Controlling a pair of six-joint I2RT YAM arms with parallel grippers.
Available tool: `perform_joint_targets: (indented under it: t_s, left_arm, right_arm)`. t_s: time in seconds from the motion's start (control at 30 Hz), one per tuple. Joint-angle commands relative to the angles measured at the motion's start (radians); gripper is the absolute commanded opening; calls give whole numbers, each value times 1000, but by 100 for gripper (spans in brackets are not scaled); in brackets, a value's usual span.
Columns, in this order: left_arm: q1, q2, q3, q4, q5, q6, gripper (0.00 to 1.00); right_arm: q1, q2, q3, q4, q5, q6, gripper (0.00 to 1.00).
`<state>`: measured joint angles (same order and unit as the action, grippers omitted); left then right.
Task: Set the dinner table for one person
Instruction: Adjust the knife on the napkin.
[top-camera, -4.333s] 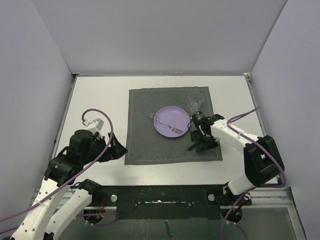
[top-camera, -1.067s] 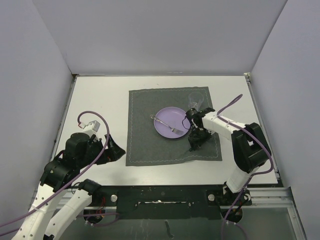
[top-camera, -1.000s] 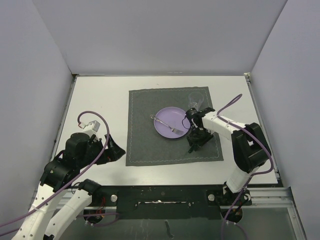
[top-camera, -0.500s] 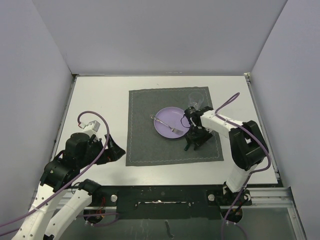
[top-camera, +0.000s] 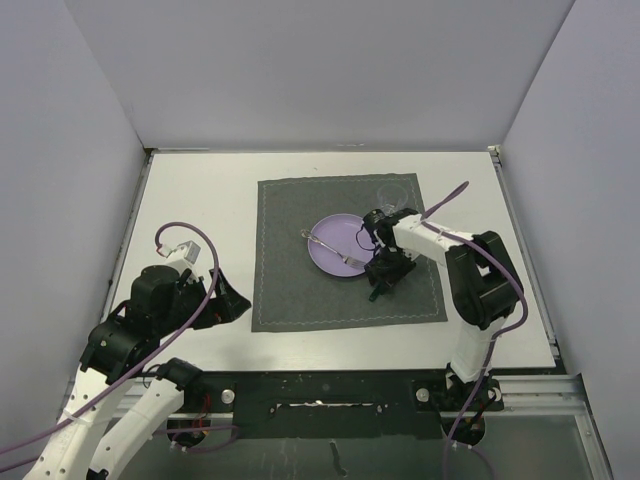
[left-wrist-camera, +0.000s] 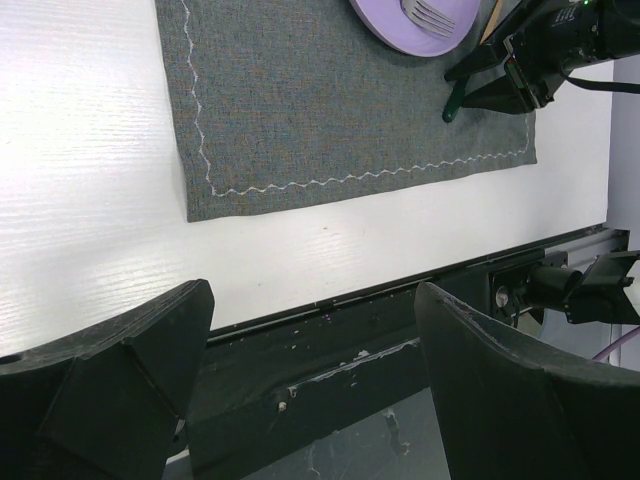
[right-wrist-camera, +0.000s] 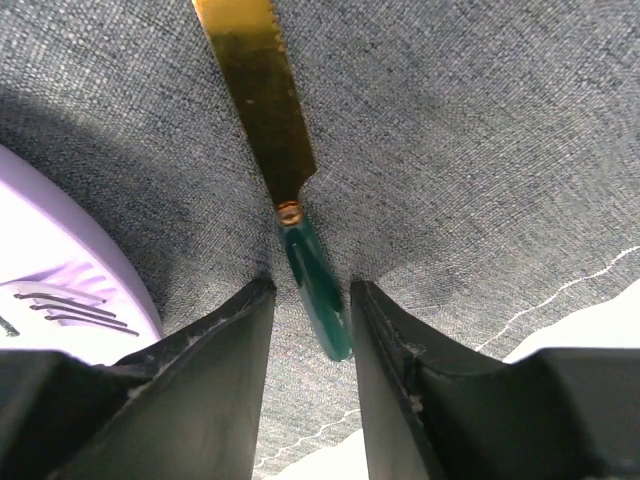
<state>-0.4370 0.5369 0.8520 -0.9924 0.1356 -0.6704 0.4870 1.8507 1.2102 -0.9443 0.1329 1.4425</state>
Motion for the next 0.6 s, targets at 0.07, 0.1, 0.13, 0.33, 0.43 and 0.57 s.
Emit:
perform_joint_targets:
  t_s: [0.07, 0.1, 0.13, 0.33, 0.43, 0.57]
  left_arm:
    - [1, -3, 45, 21, 4, 0, 82]
    - [2, -2, 44, 21, 4, 0, 82]
    - [1, -2, 44, 22, 3, 0, 82]
    - [1, 2, 43, 24, 4, 0, 82]
    - [1, 2, 43, 23, 2, 0, 82]
    - [1, 3, 45, 20, 1, 0, 82]
  right_arm:
    - [1, 5, 8, 14, -10, -1, 35]
    - [0, 1, 4, 17, -9, 1, 33]
    - [0, -1, 0, 21, -9, 1, 19]
    - [1, -9, 18, 0, -2, -8, 0]
    - [4, -18, 28, -18, 9, -12, 0]
    - [10, -57, 19, -28, 20, -20, 0]
